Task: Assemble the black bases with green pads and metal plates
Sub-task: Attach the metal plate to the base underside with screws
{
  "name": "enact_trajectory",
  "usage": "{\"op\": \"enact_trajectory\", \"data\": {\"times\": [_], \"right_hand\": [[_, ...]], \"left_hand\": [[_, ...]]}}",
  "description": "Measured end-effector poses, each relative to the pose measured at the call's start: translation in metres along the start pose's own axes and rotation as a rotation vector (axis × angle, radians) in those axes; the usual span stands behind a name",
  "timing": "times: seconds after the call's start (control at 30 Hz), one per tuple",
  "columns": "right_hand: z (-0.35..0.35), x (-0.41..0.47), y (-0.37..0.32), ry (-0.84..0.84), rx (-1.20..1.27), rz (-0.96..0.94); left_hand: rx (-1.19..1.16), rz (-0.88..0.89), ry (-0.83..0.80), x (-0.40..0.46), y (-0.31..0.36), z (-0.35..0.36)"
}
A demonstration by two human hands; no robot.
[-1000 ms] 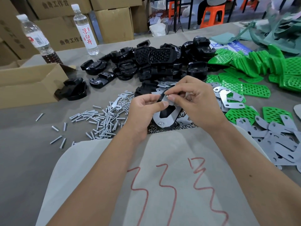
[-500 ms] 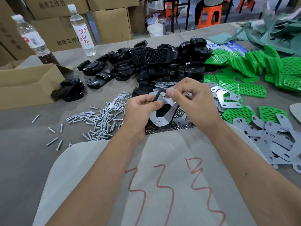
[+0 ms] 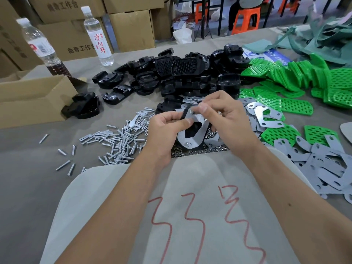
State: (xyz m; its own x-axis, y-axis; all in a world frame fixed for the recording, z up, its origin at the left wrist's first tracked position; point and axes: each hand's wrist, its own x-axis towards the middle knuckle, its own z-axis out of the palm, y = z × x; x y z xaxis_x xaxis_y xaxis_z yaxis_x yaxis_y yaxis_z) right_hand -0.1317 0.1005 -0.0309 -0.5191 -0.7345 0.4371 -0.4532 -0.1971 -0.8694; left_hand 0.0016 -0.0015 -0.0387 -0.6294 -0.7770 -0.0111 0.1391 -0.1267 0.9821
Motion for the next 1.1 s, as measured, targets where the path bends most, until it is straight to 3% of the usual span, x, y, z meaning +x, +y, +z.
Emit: {"op": "enact_trajectory", "data": {"times": [0.53,0.63,1.1], "right_hand": [[0.002,0.000,0.004,0.031,0.020,-0.023],[0.005,-0.001,0.003,-0.008,-0.070,-0.065],[0.012,0.003,0.013,0.123,-0.353,-0.270]], "left_hand": [[0.026,0.001,0.030,0.002,-0.001,-0.001],[0.056,0.015,0.034,0.002,-0.002,0.000],[0.236,0.223,0.084,-0.003,-0.006,0.008]]}}
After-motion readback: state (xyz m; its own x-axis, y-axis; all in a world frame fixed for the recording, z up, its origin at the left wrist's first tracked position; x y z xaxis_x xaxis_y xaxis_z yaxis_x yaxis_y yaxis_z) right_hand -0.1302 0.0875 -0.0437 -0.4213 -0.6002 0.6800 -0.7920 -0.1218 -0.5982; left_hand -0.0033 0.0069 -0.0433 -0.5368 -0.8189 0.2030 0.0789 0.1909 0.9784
